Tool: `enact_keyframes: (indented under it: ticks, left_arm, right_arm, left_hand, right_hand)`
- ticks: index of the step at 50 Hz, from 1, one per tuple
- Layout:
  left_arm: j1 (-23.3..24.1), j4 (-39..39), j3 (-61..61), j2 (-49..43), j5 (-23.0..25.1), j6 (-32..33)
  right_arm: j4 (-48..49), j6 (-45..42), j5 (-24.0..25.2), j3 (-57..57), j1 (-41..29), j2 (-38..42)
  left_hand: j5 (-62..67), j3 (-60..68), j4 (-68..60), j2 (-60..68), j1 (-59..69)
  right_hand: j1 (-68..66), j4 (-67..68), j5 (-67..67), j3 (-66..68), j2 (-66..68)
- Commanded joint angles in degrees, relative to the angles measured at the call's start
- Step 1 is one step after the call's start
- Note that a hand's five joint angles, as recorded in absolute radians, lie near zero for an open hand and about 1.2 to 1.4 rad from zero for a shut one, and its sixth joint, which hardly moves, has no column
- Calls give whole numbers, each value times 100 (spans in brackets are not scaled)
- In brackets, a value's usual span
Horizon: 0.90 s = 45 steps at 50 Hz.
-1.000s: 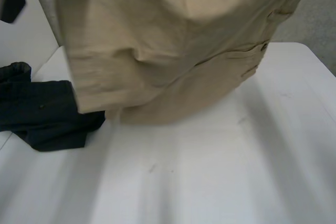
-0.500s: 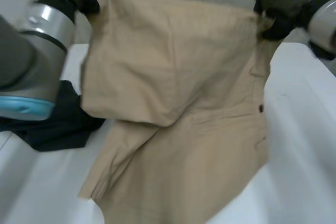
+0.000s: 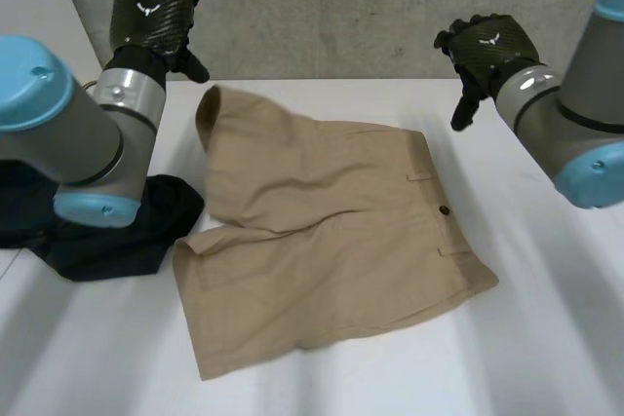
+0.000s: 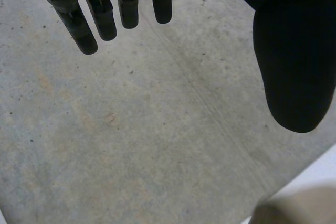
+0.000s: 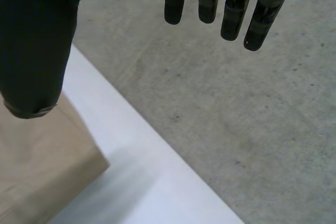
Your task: Fold the laundry.
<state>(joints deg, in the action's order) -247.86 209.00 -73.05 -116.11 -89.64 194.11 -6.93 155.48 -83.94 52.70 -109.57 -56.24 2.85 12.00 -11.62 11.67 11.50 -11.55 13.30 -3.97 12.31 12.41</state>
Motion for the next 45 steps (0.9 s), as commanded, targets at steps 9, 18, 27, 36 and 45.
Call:
enact_keyframes:
  ticks: [9,18,27,36,45]
  left_arm:
    - [1028,-2337,-3179,2066,-80,408]
    - [1091,-2681,-4102,2004,-483,233]
    - [1169,-2698,-4314,1855,-519,-75]
    - [1222,-2681,-4218,1249,-572,-75]
    - [1231,-2427,-4121,1020,-730,-75]
  right_arm:
    - [-160,-2285,1433,3921,735,-1741]
    - [394,-2321,2109,4784,1165,-1680]
    - [886,-2268,2514,4969,1271,-1162]
    - [922,-2338,2506,4925,1271,-810]
    - [948,-2338,2497,4943,1306,-810]
  left_hand:
    - [493,578,-615,611,627]
    - [1267,1352,-1389,1385,1402]
    - [1789,1874,-1911,1907,1924]
    - [1806,1890,-1928,1923,1940]
    - [2912,2997,-3034,3030,3046]
  right_hand:
    - [-676,501,-434,599,590]
    - [-1703,1527,-1460,1626,1616]
    - [-2798,2622,-2555,2721,2711]
    - [-2530,2354,-2287,2453,2443]
    - [-2461,2285,-2218,2384,2374]
